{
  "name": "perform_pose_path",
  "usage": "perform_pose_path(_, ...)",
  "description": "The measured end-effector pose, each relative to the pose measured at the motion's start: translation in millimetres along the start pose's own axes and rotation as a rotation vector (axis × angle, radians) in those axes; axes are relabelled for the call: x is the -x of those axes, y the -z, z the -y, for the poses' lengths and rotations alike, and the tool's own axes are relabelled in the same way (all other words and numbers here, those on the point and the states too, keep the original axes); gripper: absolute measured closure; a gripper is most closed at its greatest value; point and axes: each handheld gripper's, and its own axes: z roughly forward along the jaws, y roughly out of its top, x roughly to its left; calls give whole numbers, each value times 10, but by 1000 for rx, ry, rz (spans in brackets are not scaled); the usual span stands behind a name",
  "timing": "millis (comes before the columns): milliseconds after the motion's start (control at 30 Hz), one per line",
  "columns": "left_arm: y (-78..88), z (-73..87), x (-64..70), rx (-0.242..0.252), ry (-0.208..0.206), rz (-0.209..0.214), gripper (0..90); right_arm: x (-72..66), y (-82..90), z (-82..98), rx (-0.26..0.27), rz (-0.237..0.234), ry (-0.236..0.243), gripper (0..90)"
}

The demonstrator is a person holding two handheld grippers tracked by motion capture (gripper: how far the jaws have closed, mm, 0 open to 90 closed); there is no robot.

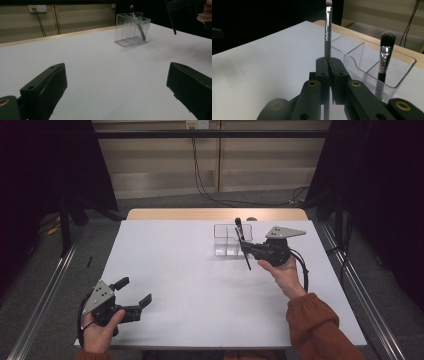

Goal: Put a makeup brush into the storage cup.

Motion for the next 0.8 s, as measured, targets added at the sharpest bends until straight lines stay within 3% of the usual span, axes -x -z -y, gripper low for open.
perform_pose_path(467, 0, 0, -5, -5, -4, 0, 31, 5, 60, -166, 108, 11, 11, 863)
perform_pose_path(800, 7, -1, -7, -5, -5, -1, 31, 27, 71, -267, 118, 32, 17, 863)
